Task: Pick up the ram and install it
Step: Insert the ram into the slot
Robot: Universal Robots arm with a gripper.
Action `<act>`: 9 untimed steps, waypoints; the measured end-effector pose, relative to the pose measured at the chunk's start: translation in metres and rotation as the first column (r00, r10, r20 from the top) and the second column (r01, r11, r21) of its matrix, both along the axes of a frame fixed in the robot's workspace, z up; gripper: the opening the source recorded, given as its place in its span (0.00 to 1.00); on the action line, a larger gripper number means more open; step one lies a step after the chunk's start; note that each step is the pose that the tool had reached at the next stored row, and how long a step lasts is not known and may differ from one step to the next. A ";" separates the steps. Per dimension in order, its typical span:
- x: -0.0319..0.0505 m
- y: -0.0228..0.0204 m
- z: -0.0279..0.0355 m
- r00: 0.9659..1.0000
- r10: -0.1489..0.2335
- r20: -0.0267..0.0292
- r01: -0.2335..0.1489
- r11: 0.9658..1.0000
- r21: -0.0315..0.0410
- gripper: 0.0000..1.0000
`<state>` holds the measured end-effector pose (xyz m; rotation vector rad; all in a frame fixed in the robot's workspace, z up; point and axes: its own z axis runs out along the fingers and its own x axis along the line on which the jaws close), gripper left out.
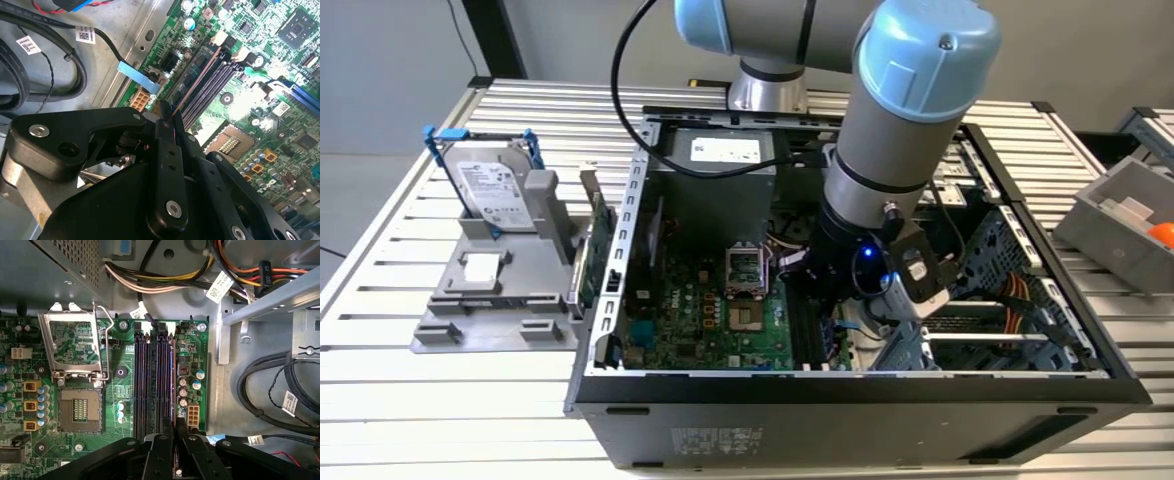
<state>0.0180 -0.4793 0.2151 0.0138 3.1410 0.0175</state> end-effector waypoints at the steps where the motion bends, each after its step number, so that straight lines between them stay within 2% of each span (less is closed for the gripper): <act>1: 0.0000 0.0000 0.0000 1.000 -0.002 0.000 0.002 1.000 0.000 0.00; 9: -0.0024 0.0010 -0.0006 1.000 -0.013 0.000 0.013 1.000 -0.001 0.00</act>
